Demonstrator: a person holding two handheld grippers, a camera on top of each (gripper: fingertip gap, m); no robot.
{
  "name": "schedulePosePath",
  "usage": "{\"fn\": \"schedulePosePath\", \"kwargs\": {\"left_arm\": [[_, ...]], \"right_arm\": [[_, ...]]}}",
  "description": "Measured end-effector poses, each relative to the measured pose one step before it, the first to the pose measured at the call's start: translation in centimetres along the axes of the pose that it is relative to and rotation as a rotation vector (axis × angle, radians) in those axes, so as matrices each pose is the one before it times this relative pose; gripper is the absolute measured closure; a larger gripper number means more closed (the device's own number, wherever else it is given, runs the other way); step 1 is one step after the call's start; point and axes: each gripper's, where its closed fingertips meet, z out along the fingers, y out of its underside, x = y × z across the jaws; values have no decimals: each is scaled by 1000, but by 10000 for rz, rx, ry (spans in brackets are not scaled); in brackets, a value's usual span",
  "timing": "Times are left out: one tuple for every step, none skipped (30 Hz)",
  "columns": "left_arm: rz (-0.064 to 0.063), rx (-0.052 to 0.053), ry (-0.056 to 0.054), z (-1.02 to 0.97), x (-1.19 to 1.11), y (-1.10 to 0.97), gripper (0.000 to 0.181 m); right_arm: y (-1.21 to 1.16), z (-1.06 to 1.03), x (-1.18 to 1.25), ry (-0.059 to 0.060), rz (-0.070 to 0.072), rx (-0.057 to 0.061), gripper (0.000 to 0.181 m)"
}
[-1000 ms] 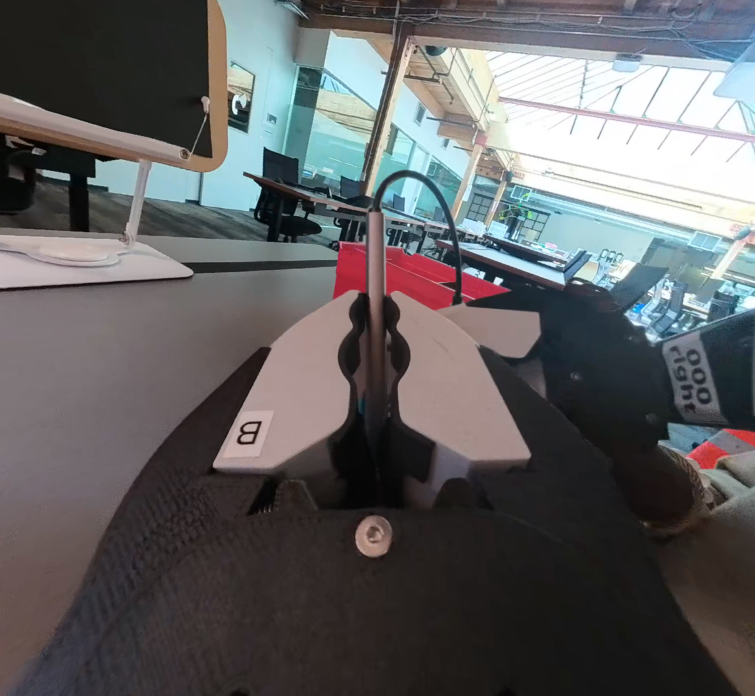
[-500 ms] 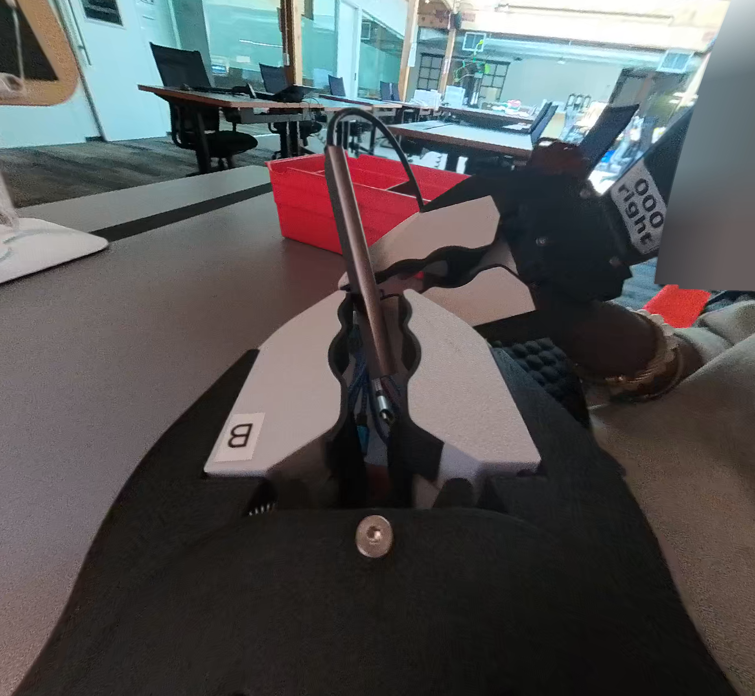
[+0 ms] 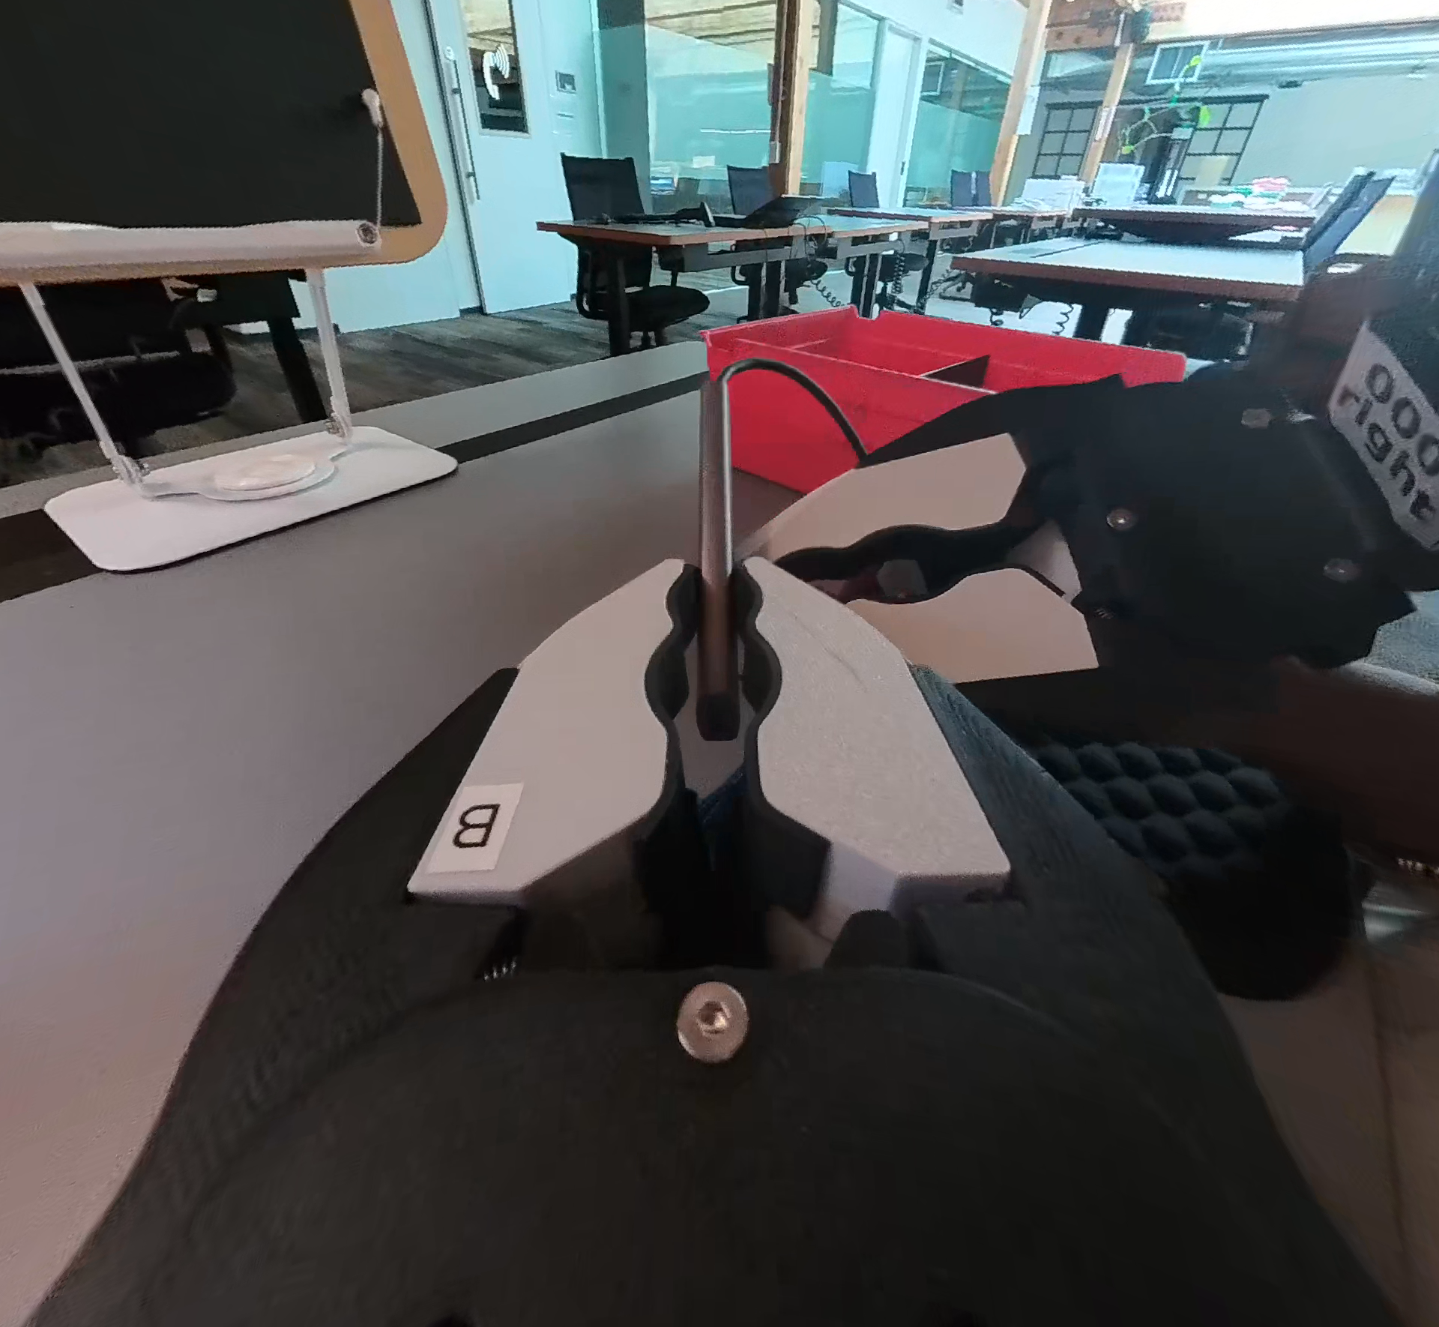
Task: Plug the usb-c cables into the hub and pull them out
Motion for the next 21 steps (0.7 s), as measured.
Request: {"fn": "schedulePosePath", "kwargs": {"left_arm": [[-58, 30, -126, 50, -226, 58, 176], [-47, -15, -155, 49, -252, 116, 176], [19, -1, -148, 19, -198, 61, 176], [59, 30, -141, -1, -126, -16, 177], [118, 92, -117, -42, -47, -134, 177], [144, 28, -43, -8, 42, -85, 177], [158, 17, -68, -1, 80, -24, 177], [224, 35, -24, -3, 168, -114, 176], [169, 70, 117, 56, 268, -220, 175], [59, 24, 270, 161, 355, -203, 175], [-83, -75, 377, 217, 443, -38, 175], [-173, -11, 351, 166, 362, -20, 174], [-184, -34, 321, 141, 278, 67, 172], [-223, -182, 45, 195, -151, 285, 159], [-233, -219, 56, 243, -179, 325, 147], [-248, -174, 266, 239, 113, 247, 144], [-195, -116, 329, 208, 235, 136, 144], [-104, 0, 202, 109, 157, -25, 149], [53, -12, 306, 37, 399, 46, 159], [56, -46, 14, 60, 109, 94, 163], [145, -78, -140, 29, -92, 137, 165]], "right_arm": [[126, 245, -104, -96, 262, -48, 170], [139, 270, -165, -102, 286, -10, 170], [121, 230, -197, -66, 265, 16, 170], [54, 137, -204, -45, 168, 29, 170], [-63, 38, -91, 56, 35, 58, 170], [-60, -49, -1, 59, 31, 83, 170], [-49, -90, -1, -74, 191, 131, 170], [-157, -211, 96, -49, 172, 215, 170], [-274, -336, 262, 136, -100, 276, 170], [-175, -404, 472, 398, -495, 155, 171], [30, -389, 593, 510, -757, -100, 171], [83, -350, 478, 400, -865, -180, 171], [40, -283, 273, 226, -903, -124, 171], [19, -213, 62, 72, -895, -77, 172], [75, -119, 9, 34, -796, -101, 172], [115, -19, 62, 68, -559, -147, 171], [55, 73, -83, -49, -266, -83, 171], [-1, 101, -116, -67, -24, -1, 171], [5, 89, -99, -92, 132, 50, 171], [55, 58, -91, -115, 248, 54, 171], [22, -23, -91, -107, 251, 64, 171]]}}
